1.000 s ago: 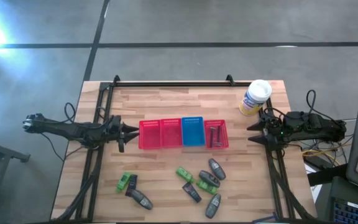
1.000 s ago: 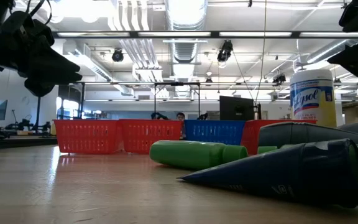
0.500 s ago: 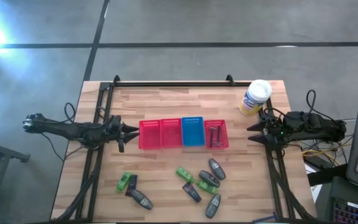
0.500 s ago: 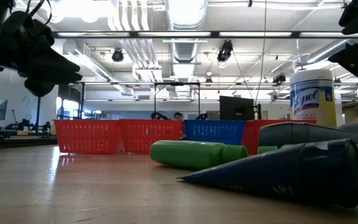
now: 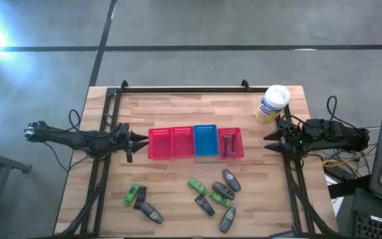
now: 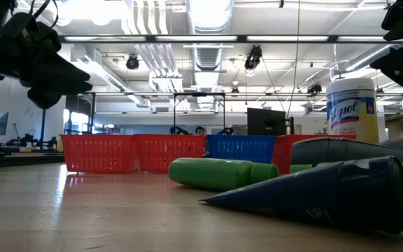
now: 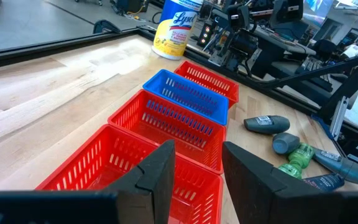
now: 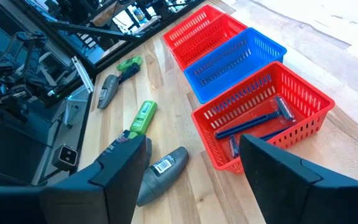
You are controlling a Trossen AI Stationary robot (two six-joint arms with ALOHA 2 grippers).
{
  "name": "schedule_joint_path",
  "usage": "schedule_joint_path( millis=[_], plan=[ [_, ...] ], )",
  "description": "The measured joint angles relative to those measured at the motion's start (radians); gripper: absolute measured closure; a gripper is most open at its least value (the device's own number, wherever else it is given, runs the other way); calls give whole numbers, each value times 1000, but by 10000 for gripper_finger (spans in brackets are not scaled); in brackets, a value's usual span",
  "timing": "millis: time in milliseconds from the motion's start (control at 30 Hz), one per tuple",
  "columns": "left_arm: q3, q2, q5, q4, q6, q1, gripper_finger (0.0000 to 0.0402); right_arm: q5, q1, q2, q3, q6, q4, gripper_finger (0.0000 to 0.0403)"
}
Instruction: Pick & Place Travel size toiletries
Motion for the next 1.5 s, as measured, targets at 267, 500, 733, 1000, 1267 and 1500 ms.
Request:
schedule_joint_path(
  millis=[267,500,733,1000,1267,1500],
  plan=[
    [0,0,0,0,0,0,264,0,0,0,0,0,0,169],
    [0,0,0,0,0,0,264,0,0,0,0,0,0,170],
    [0,0,0,0,0,0,264,0,0,0,0,0,0,148],
    [0,0,0,0,0,0,264,0,0,0,0,0,0,123],
    [0,0,0,0,0,0,264,0,0,0,0,0,0,98],
    [0,0,0,0,0,0,264,0,0,0,0,0,0,78]
  ],
)
